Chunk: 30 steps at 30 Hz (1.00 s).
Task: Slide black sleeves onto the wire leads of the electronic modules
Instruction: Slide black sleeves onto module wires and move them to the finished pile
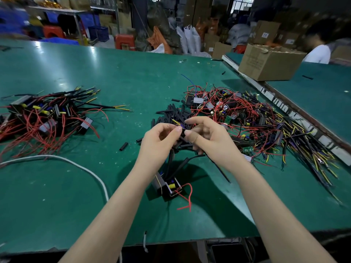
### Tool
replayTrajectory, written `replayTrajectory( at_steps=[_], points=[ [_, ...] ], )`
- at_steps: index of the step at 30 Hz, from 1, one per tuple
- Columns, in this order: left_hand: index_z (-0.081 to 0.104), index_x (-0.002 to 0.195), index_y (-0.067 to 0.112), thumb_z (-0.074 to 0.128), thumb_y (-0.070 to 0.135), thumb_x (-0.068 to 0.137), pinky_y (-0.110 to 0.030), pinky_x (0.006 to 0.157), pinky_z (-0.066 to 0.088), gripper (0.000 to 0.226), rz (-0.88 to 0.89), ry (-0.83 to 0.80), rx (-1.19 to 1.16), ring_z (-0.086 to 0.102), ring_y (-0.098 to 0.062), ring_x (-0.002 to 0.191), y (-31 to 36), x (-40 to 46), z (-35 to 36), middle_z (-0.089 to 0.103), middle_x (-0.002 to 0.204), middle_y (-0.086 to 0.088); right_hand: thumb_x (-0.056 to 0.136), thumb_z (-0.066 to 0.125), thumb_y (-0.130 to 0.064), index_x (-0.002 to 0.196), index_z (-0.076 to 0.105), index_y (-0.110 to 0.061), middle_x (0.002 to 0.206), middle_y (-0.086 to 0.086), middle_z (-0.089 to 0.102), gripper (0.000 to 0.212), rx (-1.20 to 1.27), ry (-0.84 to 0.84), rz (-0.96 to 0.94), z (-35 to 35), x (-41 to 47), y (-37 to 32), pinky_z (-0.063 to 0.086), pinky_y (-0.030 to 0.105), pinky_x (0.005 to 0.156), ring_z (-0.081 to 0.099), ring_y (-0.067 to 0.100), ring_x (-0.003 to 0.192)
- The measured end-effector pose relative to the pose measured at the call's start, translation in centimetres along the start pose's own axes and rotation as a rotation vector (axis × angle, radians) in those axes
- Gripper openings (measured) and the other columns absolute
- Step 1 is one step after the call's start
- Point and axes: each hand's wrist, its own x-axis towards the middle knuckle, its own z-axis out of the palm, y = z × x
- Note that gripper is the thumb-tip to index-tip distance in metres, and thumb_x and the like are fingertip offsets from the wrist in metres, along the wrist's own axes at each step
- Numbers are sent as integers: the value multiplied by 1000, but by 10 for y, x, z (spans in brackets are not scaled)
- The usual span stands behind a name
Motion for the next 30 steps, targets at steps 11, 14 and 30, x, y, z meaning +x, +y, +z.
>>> replayTrajectory(
  at_steps=[11, 14, 30],
  points=[
    [67, 79, 25, 65, 12, 88, -13, 62, 42, 16, 105, -83, 8, 52, 1, 61, -4, 11, 12, 64, 68, 14, 96, 53, -32, 80, 69, -26, 56, -4, 53, 23, 320, -91, 286, -4, 13, 15, 32, 16, 39, 43, 9, 43],
    [67, 78, 34, 67, 16, 87, -13, 62, 39, 20, 164, -60, 148, 48, 3, 60, -8, 10, 10, 63, 74, 12, 95, 56, -24, 82, 73, -28, 51, -5, 48, 22, 305, -22, 231, -4, 14, 22, 29, 15, 39, 36, 6, 42],
    [69, 79, 17, 64, 17, 82, -10, 66, 37, 6, 328, -68, 461, 53, -3, 73, -6, 3, 10, 58, 76, 9, 99, 45, -31, 104, 42, -36, 65, -12, 47, 7, -252, 139, -154, -3, 2, 44, 33, 17, 55, 42, 5, 57]
  ],
)
